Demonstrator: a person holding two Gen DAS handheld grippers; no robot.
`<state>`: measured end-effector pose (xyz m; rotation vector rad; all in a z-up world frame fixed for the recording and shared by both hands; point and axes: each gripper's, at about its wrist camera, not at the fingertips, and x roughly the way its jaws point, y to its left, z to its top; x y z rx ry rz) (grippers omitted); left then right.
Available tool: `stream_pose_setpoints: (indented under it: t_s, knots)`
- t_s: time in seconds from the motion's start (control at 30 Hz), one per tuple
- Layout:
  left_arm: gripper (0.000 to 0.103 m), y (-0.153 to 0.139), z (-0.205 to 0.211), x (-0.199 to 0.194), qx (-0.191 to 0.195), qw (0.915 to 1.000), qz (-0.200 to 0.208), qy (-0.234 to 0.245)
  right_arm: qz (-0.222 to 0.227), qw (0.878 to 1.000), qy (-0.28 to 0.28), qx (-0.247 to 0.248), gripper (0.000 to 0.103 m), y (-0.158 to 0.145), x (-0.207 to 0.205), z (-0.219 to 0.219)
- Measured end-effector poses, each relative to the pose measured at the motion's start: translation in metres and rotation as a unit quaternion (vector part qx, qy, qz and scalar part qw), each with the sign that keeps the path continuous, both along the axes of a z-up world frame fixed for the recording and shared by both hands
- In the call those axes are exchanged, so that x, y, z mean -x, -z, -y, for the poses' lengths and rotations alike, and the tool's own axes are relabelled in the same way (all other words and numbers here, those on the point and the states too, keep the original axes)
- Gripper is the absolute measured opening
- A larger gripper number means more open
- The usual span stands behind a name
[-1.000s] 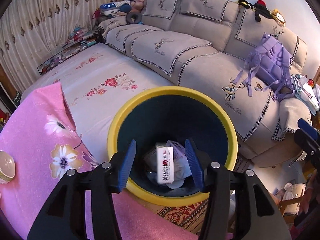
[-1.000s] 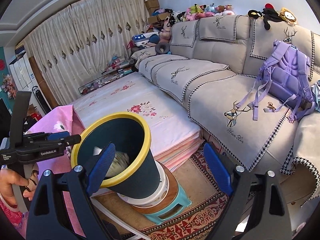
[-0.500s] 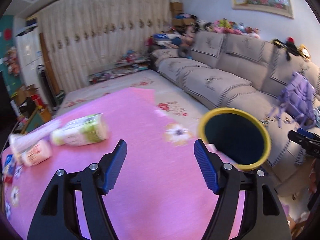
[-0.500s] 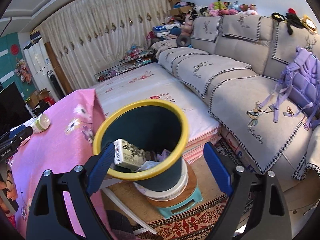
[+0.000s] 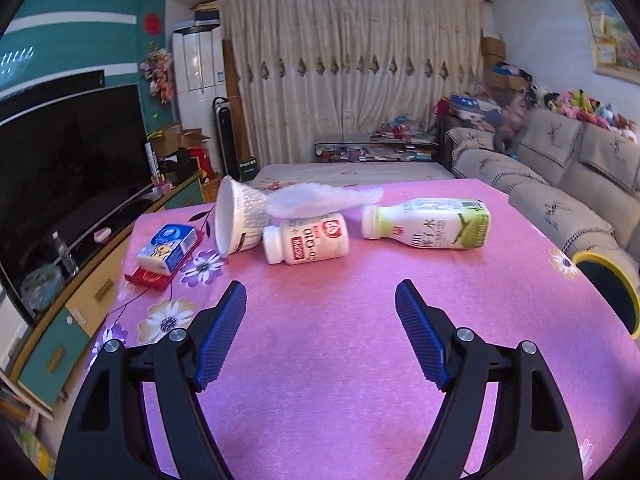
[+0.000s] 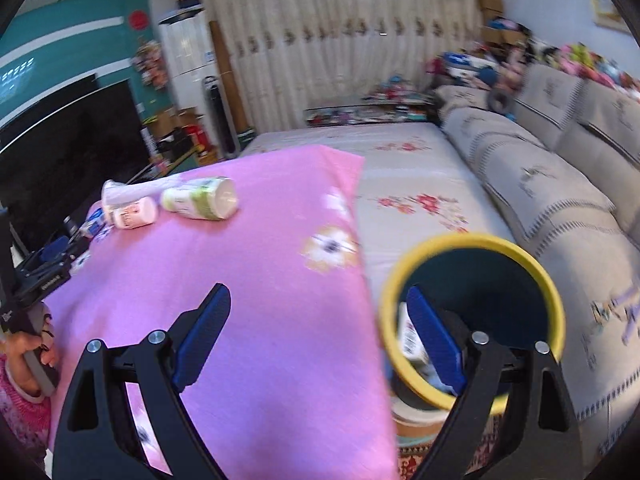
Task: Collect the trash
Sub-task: 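Move the right tool back to the green-labelled bottle on the table, then grasp the green-labelled bottle with the right tool and lift it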
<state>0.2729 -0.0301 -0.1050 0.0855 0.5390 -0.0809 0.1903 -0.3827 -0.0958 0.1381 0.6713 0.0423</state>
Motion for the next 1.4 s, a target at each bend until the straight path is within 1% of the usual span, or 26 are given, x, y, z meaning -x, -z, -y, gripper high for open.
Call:
stream_pose_setpoints:
  t_s: [0.1,0.13,0.17,0.27,0.3,0.37,0.43,0.5,0.53,0.6,0.7,0.83,0.97,1.07,1.23,1.33,1.4]
  knots:
    - [0.079,0.0,-0.008,-0.001,-0.002,0.9999,0.008,-0.011,0.005,0.999,-0.04,0.009,0.085,-0.009,-0.035,-0.028]
    - [0.083,0.0,-0.01,0.001,0.001,0.9999,0.009,-0.013,0.008,0.999,-0.051,0.006,0.085,-0.011,-0.044,-0.032]
    - [0.084,-0.001,-0.013,0.001,0.004,0.9998,0.012,-0.016,0.011,0.997,-0.07,-0.004,0.085,-0.011,-0.056,-0.038]
    - [0.085,-0.002,-0.018,0.0,0.001,0.9994,0.02,-0.027,0.003,0.993,-0.118,-0.03,0.085,-0.007,-0.095,-0.05]
    - [0.085,-0.002,-0.019,0.0,0.002,0.9994,0.021,-0.028,0.002,0.991,-0.131,-0.03,0.085,-0.005,-0.108,-0.056]
    - [0.085,-0.005,-0.02,0.001,0.006,0.9993,0.022,-0.03,-0.003,0.989,-0.145,-0.016,0.085,-0.001,-0.126,-0.061]
    - [0.086,-0.005,-0.021,0.001,0.005,0.9992,0.023,-0.031,-0.011,0.985,-0.173,-0.013,0.086,0.006,-0.147,-0.07]
    - [0.086,-0.004,-0.022,0.0,0.003,0.9992,0.022,-0.033,-0.018,0.983,-0.182,0.003,0.087,0.014,-0.164,-0.076]
    - [0.086,-0.005,-0.022,0.0,0.003,0.9991,0.023,-0.035,-0.018,0.982,-0.187,0.007,0.089,0.015,-0.172,-0.08]
    - [0.086,-0.004,-0.022,-0.001,0.003,0.9991,0.025,-0.035,-0.02,0.981,-0.192,0.011,0.09,0.021,-0.187,-0.082]
    - [0.086,-0.005,-0.021,-0.002,0.001,0.9991,0.027,-0.032,-0.028,0.977,-0.211,-0.019,0.09,0.025,-0.203,-0.084]
    - [0.088,-0.004,-0.019,-0.004,0.002,0.9993,0.025,-0.027,-0.041,0.972,-0.229,-0.038,0.09,0.032,-0.214,-0.089]
    - [0.088,-0.004,-0.02,-0.005,0.004,0.9992,0.027,-0.031,-0.052,0.968,-0.24,-0.048,0.091,0.036,-0.208,-0.095]
    - [0.089,-0.003,-0.022,-0.006,0.012,0.9992,0.022,-0.032,-0.052,0.965,-0.253,-0.035,0.091,0.035,-0.194,-0.107]
    - [0.088,-0.002,-0.023,-0.005,0.01,0.999,0.024,-0.038,-0.047,0.958,-0.281,-0.02,0.089,0.03,-0.164,-0.132]
    - [0.089,-0.002,-0.023,-0.005,0.01,0.9989,0.024,-0.04,-0.046,0.955,-0.293,0.001,0.088,0.032,-0.152,-0.149]
    - [0.089,-0.002,-0.023,-0.005,0.01,0.9988,0.024,-0.041,-0.045,0.954,-0.297,0.028,0.087,0.037,-0.148,-0.161]
